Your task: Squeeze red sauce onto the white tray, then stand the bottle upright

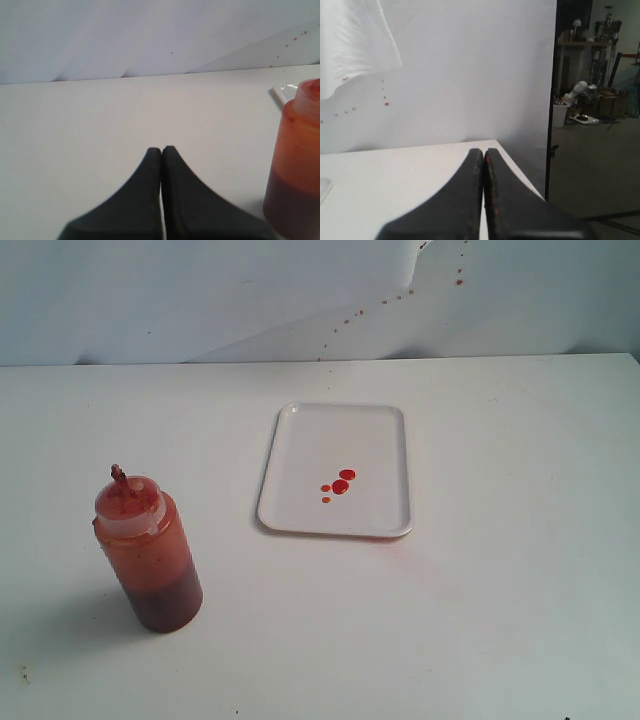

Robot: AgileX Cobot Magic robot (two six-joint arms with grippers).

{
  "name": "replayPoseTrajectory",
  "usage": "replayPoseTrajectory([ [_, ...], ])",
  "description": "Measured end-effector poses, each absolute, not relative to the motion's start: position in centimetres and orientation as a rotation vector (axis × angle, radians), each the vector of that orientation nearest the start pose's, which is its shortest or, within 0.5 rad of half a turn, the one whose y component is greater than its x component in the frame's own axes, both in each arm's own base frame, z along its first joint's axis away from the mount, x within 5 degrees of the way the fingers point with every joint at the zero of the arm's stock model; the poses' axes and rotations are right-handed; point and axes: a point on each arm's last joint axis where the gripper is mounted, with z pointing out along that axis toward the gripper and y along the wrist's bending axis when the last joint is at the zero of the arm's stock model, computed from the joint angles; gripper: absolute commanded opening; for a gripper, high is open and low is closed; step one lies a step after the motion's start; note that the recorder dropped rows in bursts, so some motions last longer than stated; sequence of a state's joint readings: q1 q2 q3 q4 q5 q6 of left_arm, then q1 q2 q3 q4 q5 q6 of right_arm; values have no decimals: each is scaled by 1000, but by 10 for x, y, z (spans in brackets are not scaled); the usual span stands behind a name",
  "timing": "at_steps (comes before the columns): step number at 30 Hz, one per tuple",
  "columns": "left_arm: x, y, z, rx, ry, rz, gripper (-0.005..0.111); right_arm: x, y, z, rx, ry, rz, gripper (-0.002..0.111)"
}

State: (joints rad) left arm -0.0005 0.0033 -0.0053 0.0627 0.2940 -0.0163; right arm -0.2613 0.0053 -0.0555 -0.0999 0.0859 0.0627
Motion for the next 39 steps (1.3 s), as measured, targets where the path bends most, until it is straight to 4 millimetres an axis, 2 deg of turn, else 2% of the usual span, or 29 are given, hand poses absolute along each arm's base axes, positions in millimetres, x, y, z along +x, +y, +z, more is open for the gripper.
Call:
replayPoseTrajectory([
  [4, 55, 2, 188, 26, 1775, 47, 1, 54, -16, 203, 189, 1611, -243, 0],
  [14, 55, 2, 188, 26, 1775, 47, 1, 53, -17, 189, 216, 1751, -240, 0],
  [24, 55, 2, 188, 26, 1775, 47, 1, 52, -16, 185, 203, 1800, -246, 0],
  [39, 55, 2, 188, 26, 1775, 47, 1, 53, -6, 183, 0, 1827, -134, 0],
])
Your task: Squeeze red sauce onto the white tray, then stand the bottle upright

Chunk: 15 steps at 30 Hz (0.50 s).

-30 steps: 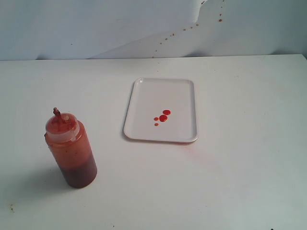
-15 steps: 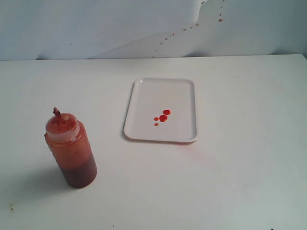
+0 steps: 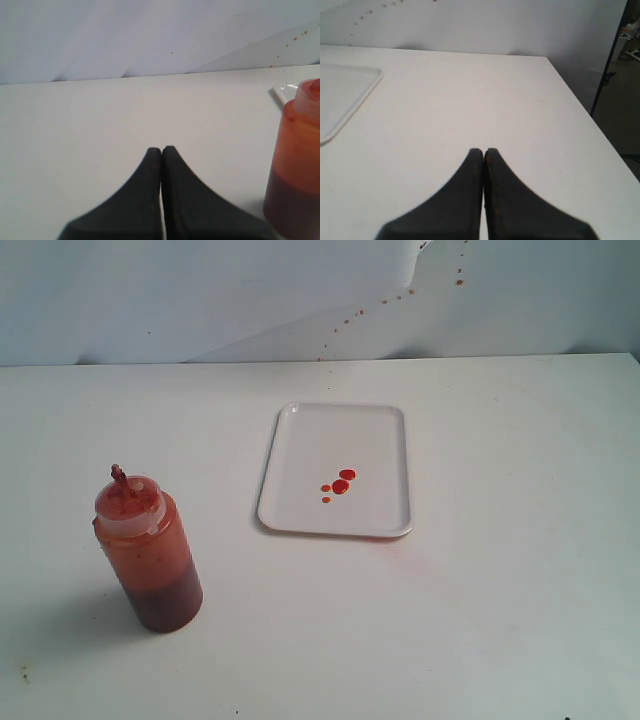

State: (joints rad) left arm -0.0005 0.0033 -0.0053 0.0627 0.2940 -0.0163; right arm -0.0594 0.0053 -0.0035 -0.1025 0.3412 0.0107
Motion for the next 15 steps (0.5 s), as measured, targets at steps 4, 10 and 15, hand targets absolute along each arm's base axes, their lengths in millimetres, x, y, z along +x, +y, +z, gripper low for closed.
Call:
replayPoseTrajectory([
  [4, 55, 2, 188, 26, 1775, 47, 1, 54, -4, 183, -33, 1828, -109, 0],
  [10, 55, 2, 188, 26, 1775, 47, 1, 54, -2, 183, -64, 1826, -64, 0],
  [15, 55, 2, 188, 26, 1775, 47, 1, 54, -1, 183, -82, 1825, -47, 0],
])
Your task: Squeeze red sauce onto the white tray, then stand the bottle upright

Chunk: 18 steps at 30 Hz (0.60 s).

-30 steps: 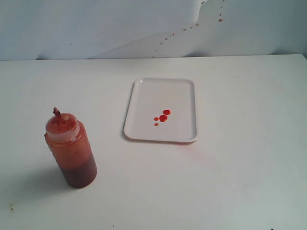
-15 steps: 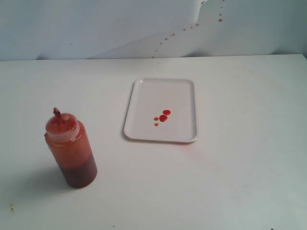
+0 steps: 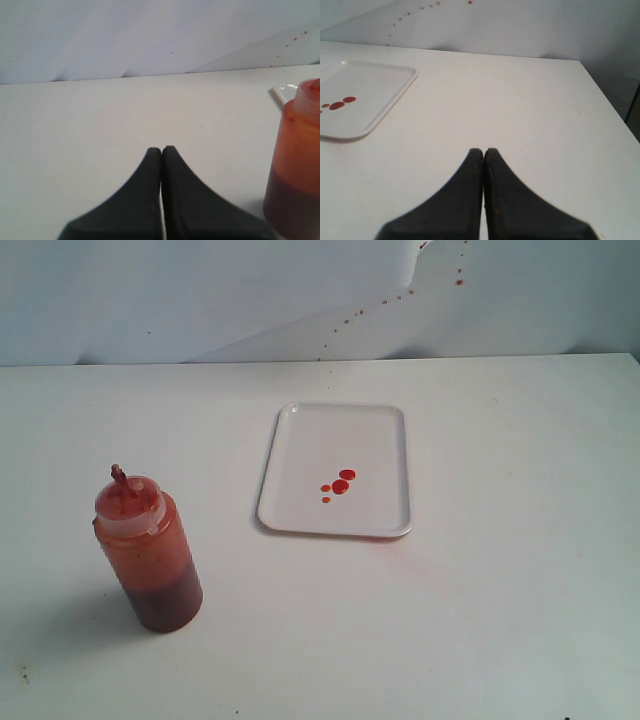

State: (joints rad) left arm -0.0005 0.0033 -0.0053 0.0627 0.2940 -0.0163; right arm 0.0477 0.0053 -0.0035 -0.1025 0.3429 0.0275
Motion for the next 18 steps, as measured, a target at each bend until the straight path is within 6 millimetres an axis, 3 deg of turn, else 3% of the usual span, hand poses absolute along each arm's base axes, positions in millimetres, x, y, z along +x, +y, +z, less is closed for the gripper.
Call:
replayPoseTrajectory([
  [18, 55, 2, 188, 26, 1775, 47, 1, 54, 0, 183, -64, 1826, -29, 0],
])
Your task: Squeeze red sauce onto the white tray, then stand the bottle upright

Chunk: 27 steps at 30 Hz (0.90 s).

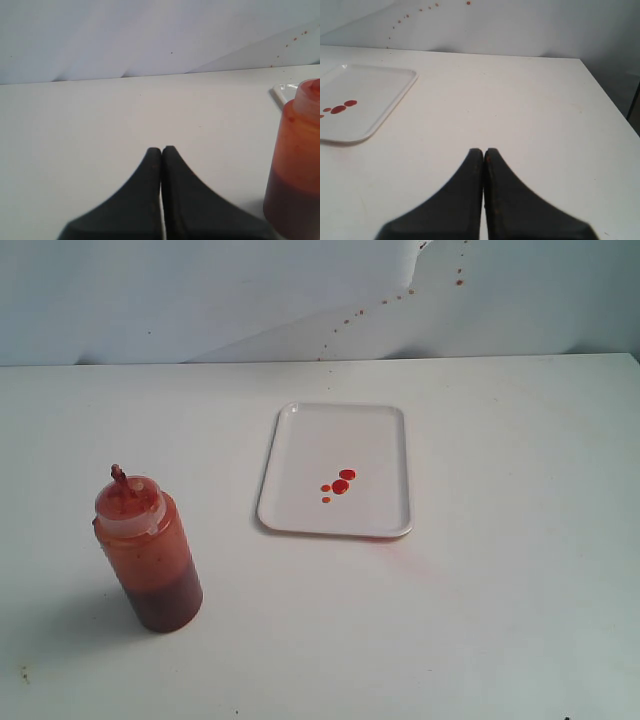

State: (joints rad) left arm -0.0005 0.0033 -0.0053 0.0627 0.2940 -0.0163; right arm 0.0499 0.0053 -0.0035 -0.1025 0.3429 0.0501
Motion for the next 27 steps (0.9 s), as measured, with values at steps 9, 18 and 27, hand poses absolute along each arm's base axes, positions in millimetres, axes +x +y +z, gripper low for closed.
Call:
replayPoseTrajectory([
  [9, 55, 2, 188, 26, 1775, 47, 1, 54, 0, 183, -46, 1826, -15, 0],
  [18, 55, 2, 188, 26, 1775, 47, 1, 54, 0, 183, -42, 1826, -12, 0],
  [27, 55, 2, 188, 26, 1775, 47, 1, 54, 0, 183, -38, 1828, -9, 0],
])
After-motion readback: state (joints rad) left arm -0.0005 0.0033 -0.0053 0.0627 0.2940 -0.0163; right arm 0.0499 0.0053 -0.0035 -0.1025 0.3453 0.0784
